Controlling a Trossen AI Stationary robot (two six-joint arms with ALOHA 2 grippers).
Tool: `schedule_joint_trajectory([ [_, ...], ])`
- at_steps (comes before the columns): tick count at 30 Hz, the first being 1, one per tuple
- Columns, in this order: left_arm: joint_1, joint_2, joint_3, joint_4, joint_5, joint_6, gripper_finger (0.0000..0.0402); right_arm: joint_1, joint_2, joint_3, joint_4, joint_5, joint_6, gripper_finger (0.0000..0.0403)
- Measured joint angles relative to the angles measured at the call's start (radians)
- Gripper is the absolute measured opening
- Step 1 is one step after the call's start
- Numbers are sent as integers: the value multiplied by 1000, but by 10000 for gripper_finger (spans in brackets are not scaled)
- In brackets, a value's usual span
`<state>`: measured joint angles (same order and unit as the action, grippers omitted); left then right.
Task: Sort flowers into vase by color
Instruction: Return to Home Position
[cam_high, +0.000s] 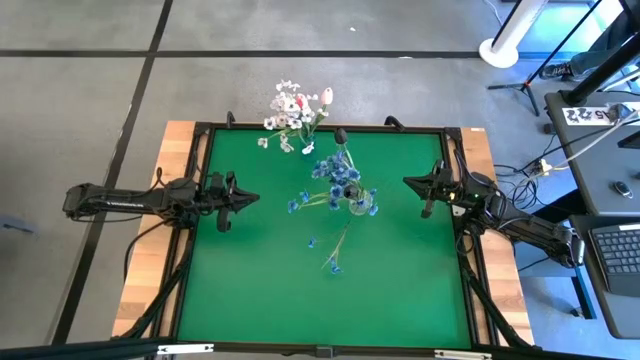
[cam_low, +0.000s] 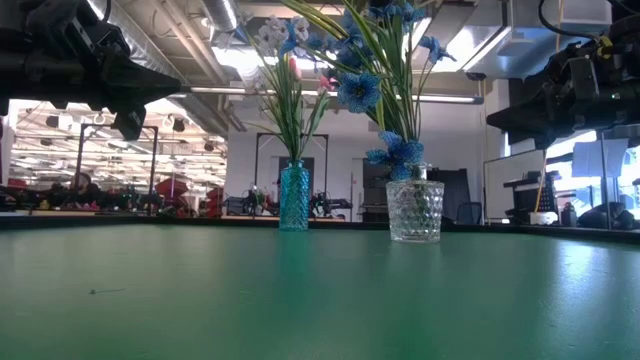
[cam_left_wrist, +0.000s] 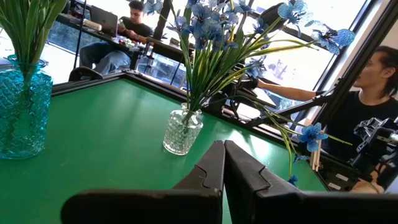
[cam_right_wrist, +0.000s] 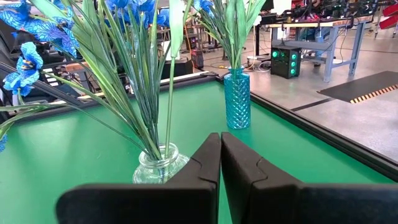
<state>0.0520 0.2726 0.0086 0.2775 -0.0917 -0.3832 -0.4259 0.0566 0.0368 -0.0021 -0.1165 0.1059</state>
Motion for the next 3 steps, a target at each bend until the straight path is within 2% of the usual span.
schedule_joint_trajectory([
  [3,0,0,0,0,0,0,0,0,0,0,0,0,0,14],
])
